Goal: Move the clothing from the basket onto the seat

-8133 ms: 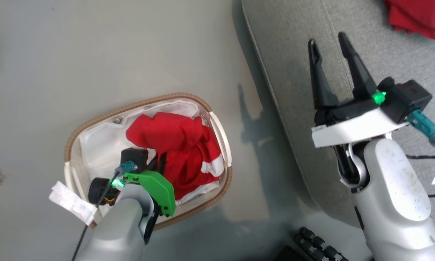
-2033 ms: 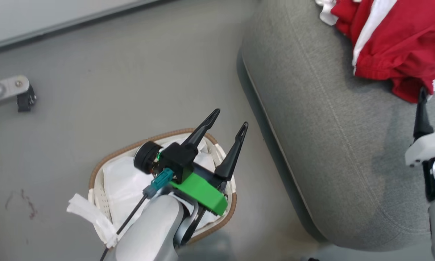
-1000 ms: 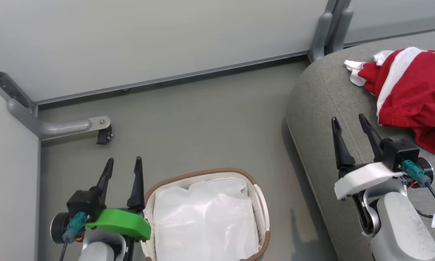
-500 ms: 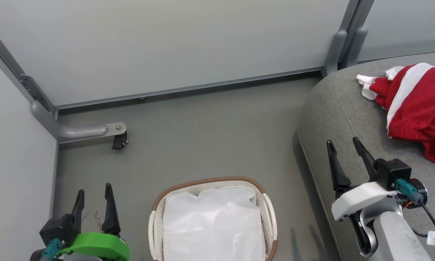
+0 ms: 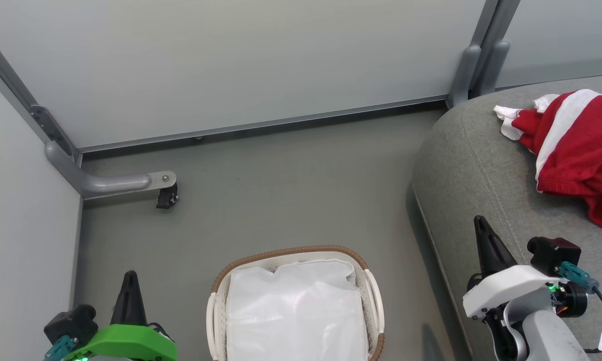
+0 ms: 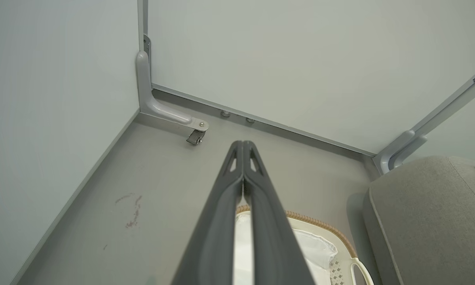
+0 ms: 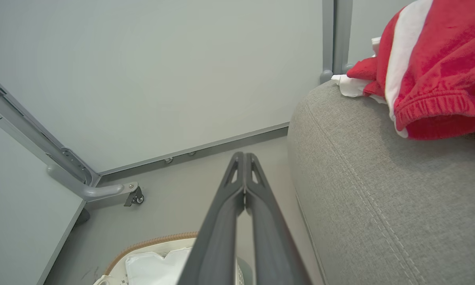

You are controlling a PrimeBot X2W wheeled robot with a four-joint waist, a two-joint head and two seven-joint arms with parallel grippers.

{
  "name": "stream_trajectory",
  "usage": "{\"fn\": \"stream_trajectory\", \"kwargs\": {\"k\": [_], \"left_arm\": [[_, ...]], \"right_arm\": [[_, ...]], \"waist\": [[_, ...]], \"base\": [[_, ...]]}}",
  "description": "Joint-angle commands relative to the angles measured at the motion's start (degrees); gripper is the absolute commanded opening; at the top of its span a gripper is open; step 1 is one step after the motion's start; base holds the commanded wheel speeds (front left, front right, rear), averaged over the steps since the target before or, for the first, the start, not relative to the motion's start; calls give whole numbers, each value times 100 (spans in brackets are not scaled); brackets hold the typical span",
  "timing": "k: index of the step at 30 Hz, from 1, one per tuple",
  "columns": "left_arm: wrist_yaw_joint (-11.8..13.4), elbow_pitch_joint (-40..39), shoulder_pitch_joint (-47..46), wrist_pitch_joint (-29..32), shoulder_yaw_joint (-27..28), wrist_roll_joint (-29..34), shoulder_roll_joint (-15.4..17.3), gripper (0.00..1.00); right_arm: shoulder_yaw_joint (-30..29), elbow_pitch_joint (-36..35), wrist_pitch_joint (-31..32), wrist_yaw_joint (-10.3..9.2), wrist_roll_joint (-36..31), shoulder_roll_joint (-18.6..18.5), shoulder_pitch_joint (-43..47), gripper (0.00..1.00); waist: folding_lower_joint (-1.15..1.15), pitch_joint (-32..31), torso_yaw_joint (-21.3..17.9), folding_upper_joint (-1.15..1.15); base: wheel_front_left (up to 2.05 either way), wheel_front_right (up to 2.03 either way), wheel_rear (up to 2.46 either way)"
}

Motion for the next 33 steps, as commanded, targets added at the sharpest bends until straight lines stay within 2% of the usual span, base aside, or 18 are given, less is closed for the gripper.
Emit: {"fn": "stream_trajectory", "kwargs": {"k": [1, 33], "left_arm": [[-36, -123, -88, 48, 42, -242, 18, 0], [-120, -429, -222, 763, 251, -2753, 33, 0]], "right_arm": [[-33, -137, 50, -1, 258, -28, -36, 0], [-232, -499, 760, -3, 3080, -54, 206, 0]], "waist": [[0, -5, 3, 0], [0, -112, 55, 0]], "base": [[0, 0, 0], [0, 0, 0]]}}
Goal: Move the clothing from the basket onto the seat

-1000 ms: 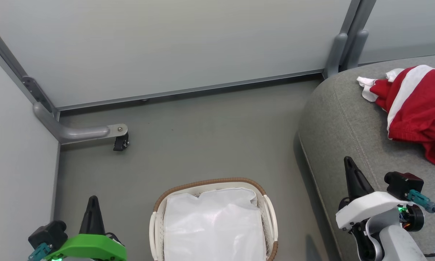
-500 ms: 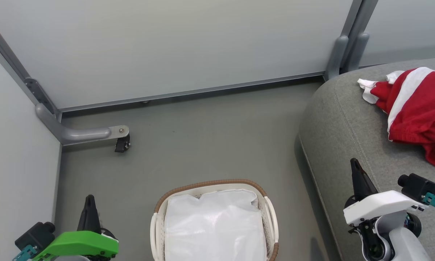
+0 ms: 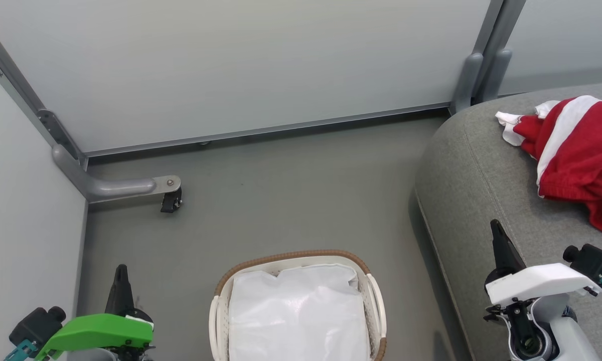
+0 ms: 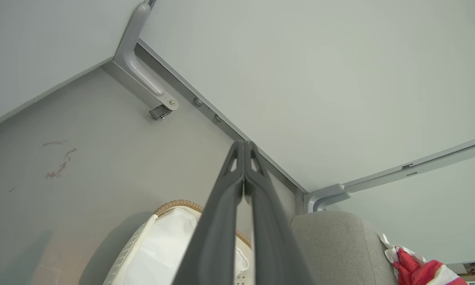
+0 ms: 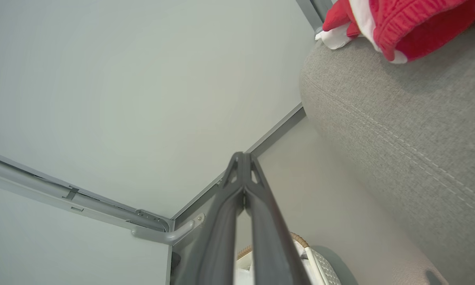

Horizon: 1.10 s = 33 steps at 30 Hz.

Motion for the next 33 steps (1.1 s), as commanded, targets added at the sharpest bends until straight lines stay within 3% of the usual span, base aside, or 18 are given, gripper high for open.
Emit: {"fn": "stream_trajectory", "kwargs": {"k": [1, 33], "left_arm": [[-29, -87, -151, 37, 29, -162, 32, 0], [-92, -295, -251, 563, 188, -1954, 44, 0]], "right_arm": [[-32, -98, 51, -3, 201, -39, 10, 0], [-188, -336, 578, -4, 2206, -57, 171, 0]], "waist": [[0, -5, 3, 0], [0, -111, 54, 0]], "base": [[0, 0, 0], [0, 0, 0]]}}
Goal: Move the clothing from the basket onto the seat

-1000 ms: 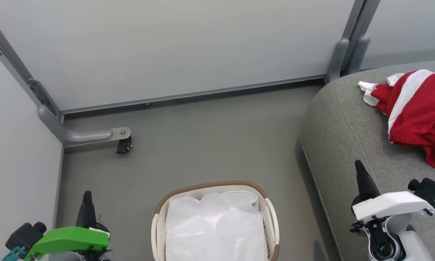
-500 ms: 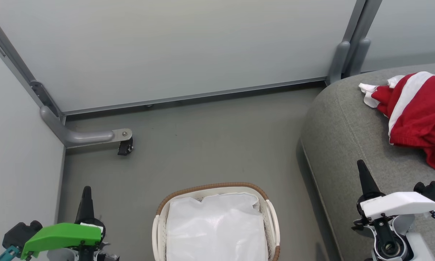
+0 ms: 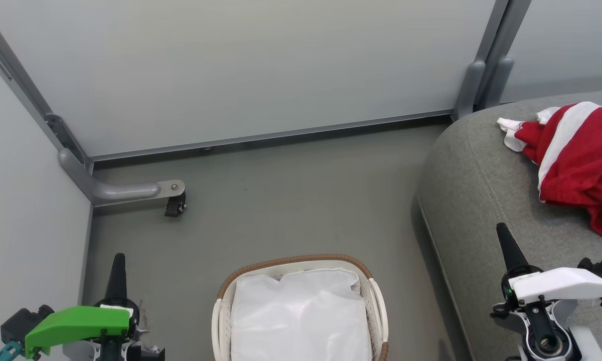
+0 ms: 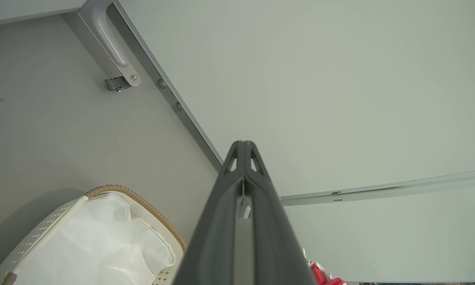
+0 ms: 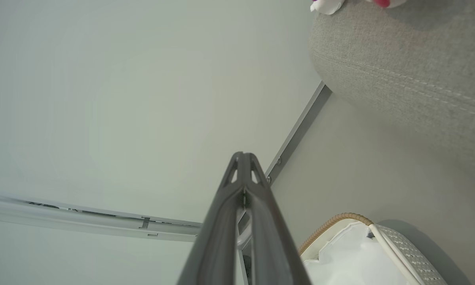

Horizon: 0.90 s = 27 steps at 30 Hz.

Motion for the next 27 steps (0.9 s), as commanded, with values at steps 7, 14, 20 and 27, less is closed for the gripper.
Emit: {"fn": "stream_trajectory", "kwargs": {"k": [7, 14, 20, 27], "left_arm": [[-52, -106, -156, 125, 51, -426, 40, 0], [-58, -135, -171, 217, 79, -739, 42, 0], [-59, -163, -188, 289, 102, -998, 44, 0], [-73, -193, -182, 370, 130, -1275, 45, 0]], "right_arm": [[-53, -114, 132, -3, 478, -41, 50, 0], [-81, -152, 223, -4, 830, -43, 84, 0], [-104, -184, 296, -4, 1111, -46, 113, 0], [-126, -220, 379, -4, 1418, -48, 140, 0]], "waist": [[0, -25, 13, 0], [0, -49, 24, 0], [0, -69, 34, 0], [0, -92, 45, 0]], "base": [[0, 0, 0], [0, 0, 0], [0, 0, 0], [0, 0, 0]]}}
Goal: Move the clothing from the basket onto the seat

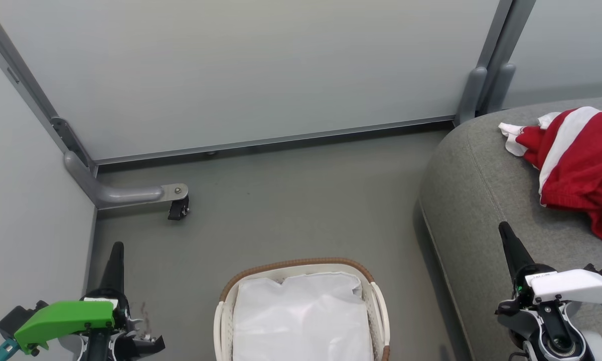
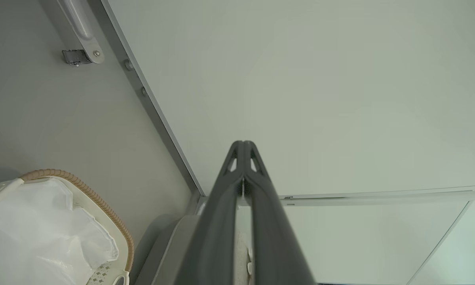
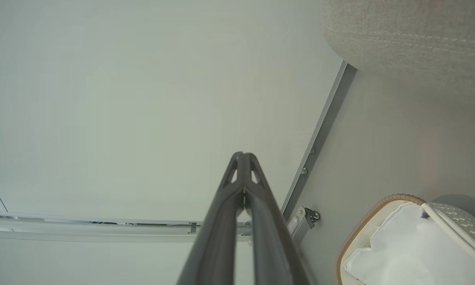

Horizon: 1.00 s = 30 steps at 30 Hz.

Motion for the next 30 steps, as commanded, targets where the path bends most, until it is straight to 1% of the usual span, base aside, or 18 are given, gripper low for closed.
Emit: {"fn": "stream_trajectory", "kwargs": {"k": [1, 4, 5, 18, 30], "left_arm": [[-28, -39, -85, 40, 34, -130, 39, 0], [-33, -53, -94, 73, 44, -226, 39, 0], [-44, -80, -110, 136, 63, -460, 41, 0], [-59, -124, -129, 267, 100, -903, 43, 0], [-59, -117, -117, 269, 97, -890, 43, 0]], "right_arm": [[-26, -51, 48, -3, 130, -36, 71, 0], [-35, -67, 76, -3, 251, -37, 76, 0], [-54, -95, 146, -3, 502, -40, 101, 0], [-94, -150, 278, -4, 1000, -43, 142, 0], [-91, -146, 267, -3, 987, -44, 142, 0]], "waist": [[0, -5, 3, 0], [0, -14, 8, 0], [0, -34, 17, 0], [0, -78, 38, 0], [0, -79, 39, 0]], "base": [[0, 0, 0], [0, 0, 0], [0, 0, 0], [0, 0, 0], [0, 0, 0]]}}
